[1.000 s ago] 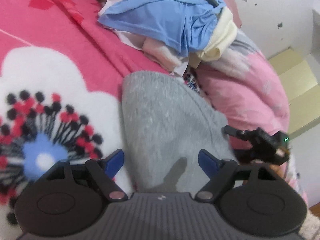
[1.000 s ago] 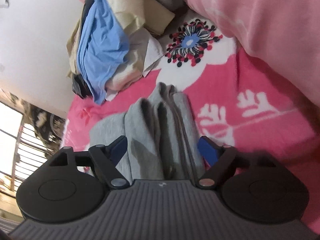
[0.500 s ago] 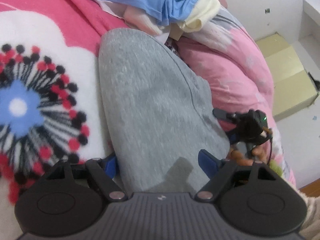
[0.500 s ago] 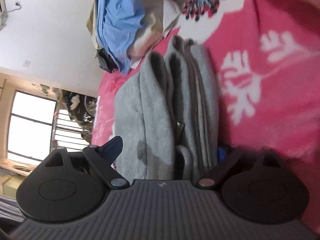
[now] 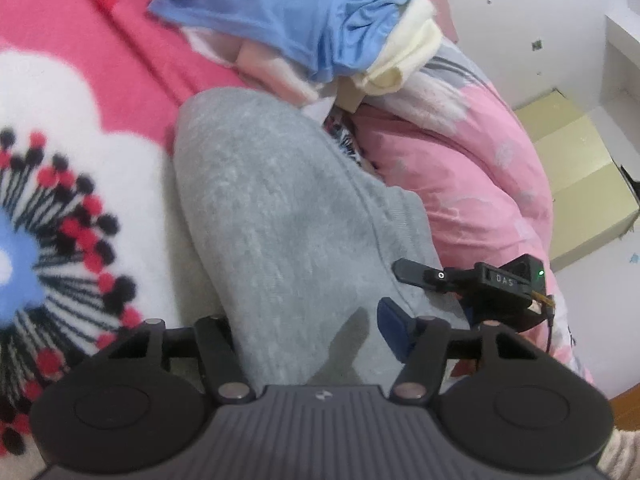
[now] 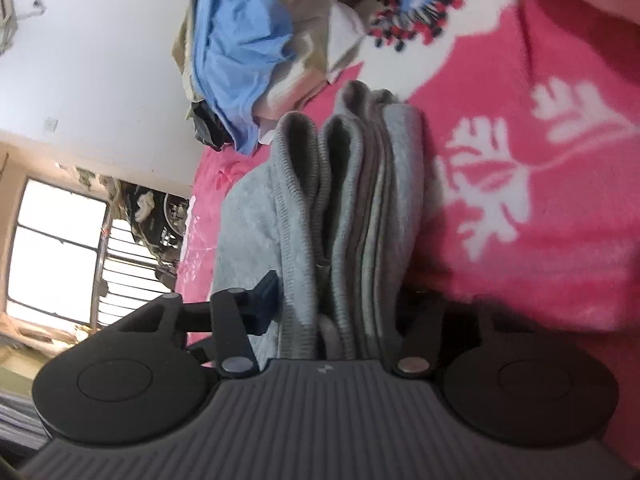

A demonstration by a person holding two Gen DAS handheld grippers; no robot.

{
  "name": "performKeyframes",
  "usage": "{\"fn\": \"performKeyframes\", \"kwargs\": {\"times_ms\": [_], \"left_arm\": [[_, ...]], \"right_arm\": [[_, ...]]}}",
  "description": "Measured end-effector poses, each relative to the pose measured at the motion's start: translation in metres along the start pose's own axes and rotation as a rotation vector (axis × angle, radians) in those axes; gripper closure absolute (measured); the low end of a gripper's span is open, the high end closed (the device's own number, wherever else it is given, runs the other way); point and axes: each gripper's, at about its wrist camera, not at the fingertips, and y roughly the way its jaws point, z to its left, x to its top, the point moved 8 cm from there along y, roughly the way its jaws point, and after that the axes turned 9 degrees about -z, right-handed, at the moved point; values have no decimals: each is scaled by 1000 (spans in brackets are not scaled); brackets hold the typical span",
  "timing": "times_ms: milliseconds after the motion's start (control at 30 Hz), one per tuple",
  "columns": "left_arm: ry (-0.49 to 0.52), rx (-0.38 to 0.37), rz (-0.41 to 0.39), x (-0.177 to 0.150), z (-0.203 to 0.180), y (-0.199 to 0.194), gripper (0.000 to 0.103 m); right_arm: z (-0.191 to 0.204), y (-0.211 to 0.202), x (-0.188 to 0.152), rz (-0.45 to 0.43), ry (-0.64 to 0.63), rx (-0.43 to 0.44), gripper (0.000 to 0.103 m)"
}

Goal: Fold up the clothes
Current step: 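Grasp the edge of the folded grey hoodie with the right gripper and lift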

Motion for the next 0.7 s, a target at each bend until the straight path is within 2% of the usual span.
{"fn": "performKeyframes", "kwargs": {"times_ms": [167, 700], "left_arm": [[8, -31, -31, 7, -14, -7, 45], [23, -117, -120, 29, -51, -37, 45]], "right_arm": [[20, -6, 4, -30, -53, -16, 64], [75, -30, 9, -87, -121, -9, 65]]}}
